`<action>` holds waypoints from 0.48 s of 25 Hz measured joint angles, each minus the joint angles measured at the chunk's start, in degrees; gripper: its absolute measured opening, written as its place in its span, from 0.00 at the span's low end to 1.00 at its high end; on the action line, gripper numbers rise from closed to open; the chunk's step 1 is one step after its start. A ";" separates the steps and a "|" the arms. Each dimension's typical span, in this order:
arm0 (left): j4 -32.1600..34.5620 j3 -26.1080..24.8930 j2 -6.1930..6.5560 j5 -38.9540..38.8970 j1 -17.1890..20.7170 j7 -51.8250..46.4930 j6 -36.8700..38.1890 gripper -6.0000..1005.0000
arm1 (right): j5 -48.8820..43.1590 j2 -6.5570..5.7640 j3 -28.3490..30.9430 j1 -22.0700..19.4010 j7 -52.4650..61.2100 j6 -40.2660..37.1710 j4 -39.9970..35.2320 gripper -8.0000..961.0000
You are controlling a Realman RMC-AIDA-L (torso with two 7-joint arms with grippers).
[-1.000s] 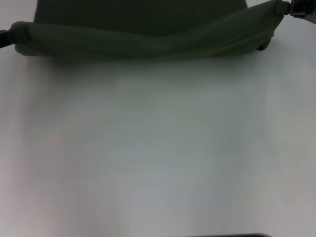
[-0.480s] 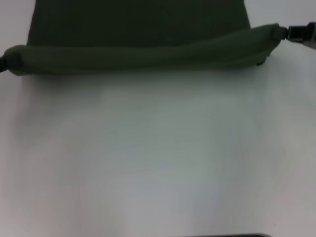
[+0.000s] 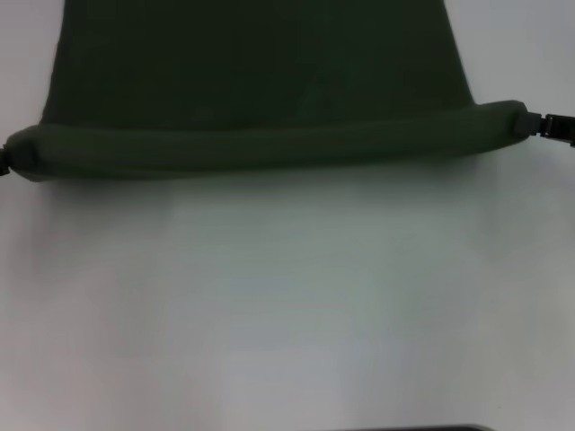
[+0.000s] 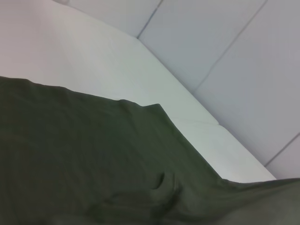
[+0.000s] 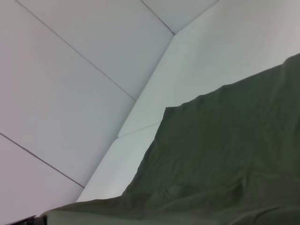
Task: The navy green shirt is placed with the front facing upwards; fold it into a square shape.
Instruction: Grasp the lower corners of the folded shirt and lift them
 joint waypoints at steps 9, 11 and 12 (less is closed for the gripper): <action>0.01 1.55 -0.09 1.85 0.26 0.92 3.56 0.06 | -0.23 0.40 0.47 -4.30 -3.83 -3.13 0.16 0.02; 0.01 1.83 -0.22 2.44 0.59 1.23 4.09 0.06 | -0.25 0.46 0.48 -5.33 -4.91 -3.93 0.42 0.02; 0.01 1.86 -0.26 2.56 0.70 1.29 4.31 0.06 | -0.26 0.46 0.49 -5.76 -5.54 -4.43 0.59 0.02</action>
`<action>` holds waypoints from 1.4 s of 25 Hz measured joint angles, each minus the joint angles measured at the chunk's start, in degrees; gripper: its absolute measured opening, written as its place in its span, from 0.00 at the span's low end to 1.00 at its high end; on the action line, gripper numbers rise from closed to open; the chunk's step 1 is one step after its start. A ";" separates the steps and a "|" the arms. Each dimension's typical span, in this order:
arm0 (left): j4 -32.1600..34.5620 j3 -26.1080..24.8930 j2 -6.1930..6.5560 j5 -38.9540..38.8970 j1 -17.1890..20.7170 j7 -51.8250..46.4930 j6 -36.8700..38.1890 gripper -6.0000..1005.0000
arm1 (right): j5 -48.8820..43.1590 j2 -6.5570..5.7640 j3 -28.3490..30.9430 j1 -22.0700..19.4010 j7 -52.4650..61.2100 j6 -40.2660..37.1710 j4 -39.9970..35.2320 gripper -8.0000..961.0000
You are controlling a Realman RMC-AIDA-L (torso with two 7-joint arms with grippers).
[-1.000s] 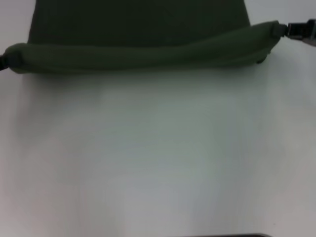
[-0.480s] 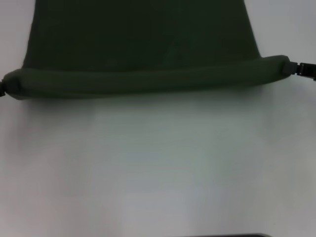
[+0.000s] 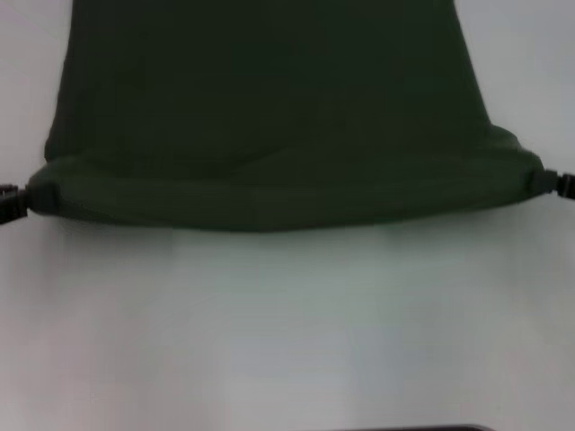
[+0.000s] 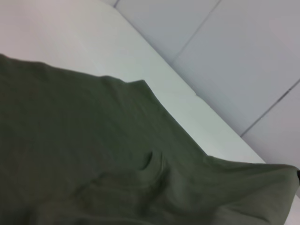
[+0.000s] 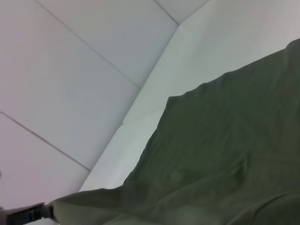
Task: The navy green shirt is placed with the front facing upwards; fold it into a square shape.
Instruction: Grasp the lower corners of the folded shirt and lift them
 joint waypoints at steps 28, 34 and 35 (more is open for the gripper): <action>-0.34 3.02 0.27 1.78 2.00 1.48 5.40 0.07 | -0.08 -0.10 1.88 -5.09 -6.24 -4.68 3.98 0.02; -0.39 2.82 0.35 4.15 1.96 1.60 4.10 0.07 | -0.25 -0.25 2.06 -4.92 -5.94 -4.02 3.98 0.02; -0.51 2.85 0.35 4.61 1.94 1.60 3.89 0.07 | -0.43 -0.25 2.08 -4.90 -5.76 -3.93 3.98 0.02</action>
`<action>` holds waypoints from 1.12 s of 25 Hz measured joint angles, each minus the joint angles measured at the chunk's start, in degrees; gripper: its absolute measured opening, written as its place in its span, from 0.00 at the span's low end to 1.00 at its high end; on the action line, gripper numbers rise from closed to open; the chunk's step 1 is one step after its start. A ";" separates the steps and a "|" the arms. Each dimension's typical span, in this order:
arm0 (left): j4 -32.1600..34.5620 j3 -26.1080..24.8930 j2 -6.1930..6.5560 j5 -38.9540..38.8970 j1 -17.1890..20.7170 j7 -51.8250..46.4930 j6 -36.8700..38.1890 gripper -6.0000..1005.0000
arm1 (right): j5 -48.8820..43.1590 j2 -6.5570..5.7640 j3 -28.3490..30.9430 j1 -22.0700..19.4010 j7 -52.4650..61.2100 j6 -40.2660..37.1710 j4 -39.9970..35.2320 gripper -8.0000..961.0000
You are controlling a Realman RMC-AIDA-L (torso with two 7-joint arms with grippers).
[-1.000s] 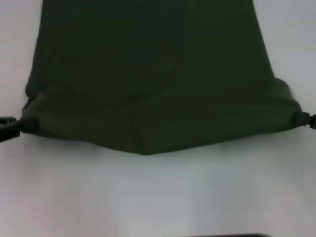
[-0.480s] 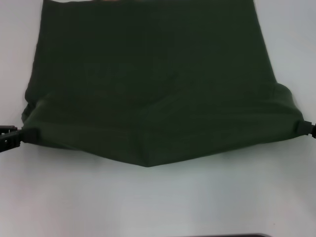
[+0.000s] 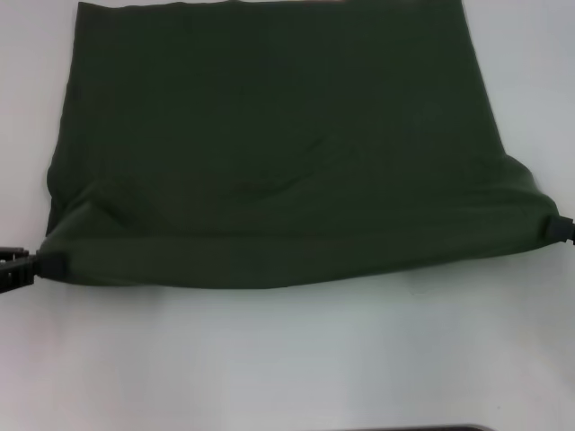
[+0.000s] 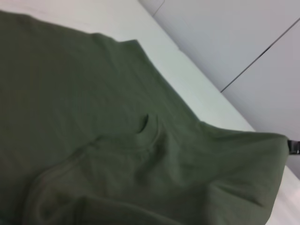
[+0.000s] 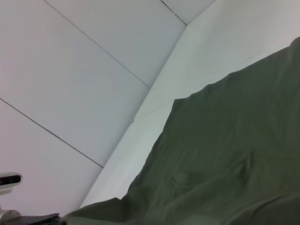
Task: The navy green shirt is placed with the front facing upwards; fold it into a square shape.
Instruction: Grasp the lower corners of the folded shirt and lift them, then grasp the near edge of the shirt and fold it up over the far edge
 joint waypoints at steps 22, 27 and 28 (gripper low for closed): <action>-3.67 -3.64 0.61 1.18 -5.70 0.59 -3.26 0.08 | -1.27 -0.75 1.65 8.65 3.62 1.69 -0.14 0.02; -8.06 -5.13 1.89 1.18 -11.37 -0.20 -7.94 0.08 | -1.26 -1.72 1.21 13.64 6.04 5.88 -0.03 0.02; -8.58 -5.18 2.02 1.18 -12.27 -0.54 -8.90 0.08 | -1.27 -1.85 0.92 14.44 6.39 6.50 -0.03 0.02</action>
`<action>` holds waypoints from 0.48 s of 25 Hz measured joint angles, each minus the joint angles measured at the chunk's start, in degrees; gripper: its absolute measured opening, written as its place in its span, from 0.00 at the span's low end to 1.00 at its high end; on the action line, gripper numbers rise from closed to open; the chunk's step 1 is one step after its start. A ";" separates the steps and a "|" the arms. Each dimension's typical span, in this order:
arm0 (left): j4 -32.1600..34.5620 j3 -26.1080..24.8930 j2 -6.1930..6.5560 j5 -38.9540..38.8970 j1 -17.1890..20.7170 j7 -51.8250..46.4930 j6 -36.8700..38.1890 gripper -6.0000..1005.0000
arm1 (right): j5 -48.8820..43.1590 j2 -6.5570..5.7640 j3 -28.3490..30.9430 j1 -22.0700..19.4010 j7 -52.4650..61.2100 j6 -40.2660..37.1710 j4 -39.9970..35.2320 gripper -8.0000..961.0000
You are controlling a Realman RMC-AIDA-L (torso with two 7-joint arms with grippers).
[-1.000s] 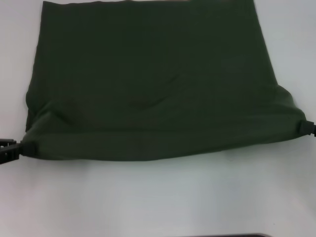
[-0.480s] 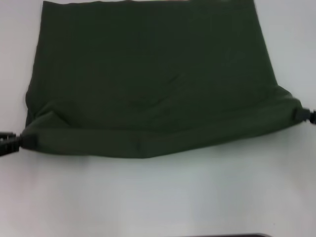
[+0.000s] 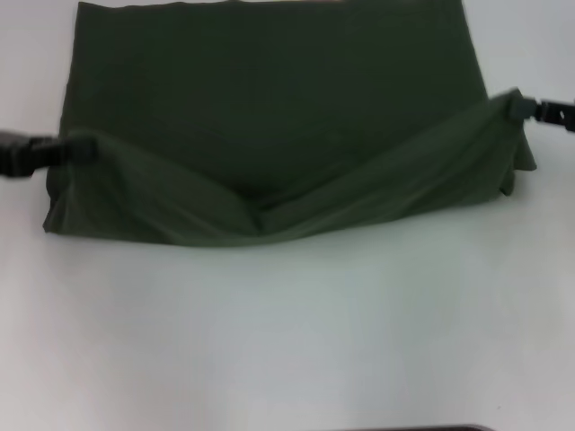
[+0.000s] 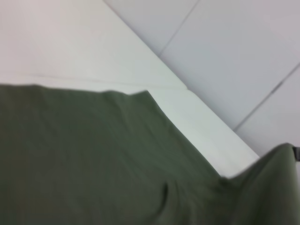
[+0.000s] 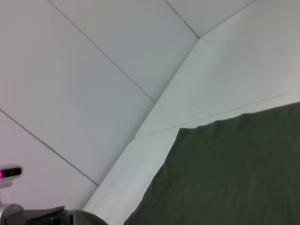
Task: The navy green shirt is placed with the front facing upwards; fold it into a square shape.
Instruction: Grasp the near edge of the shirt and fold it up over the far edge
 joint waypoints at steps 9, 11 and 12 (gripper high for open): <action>-1.09 -0.15 -0.25 -0.08 -8.01 -4.15 -9.69 0.09 | -0.13 -0.56 -2.66 5.97 2.88 9.08 -0.09 0.02; -1.29 0.03 -0.68 -0.66 -9.53 -4.61 -12.39 0.09 | -0.15 -0.47 -3.01 6.63 3.14 11.40 0.06 0.02; -1.36 0.13 -0.84 -0.89 -10.06 -4.72 -13.38 0.09 | -0.15 -0.31 -3.23 6.87 3.27 12.82 0.09 0.02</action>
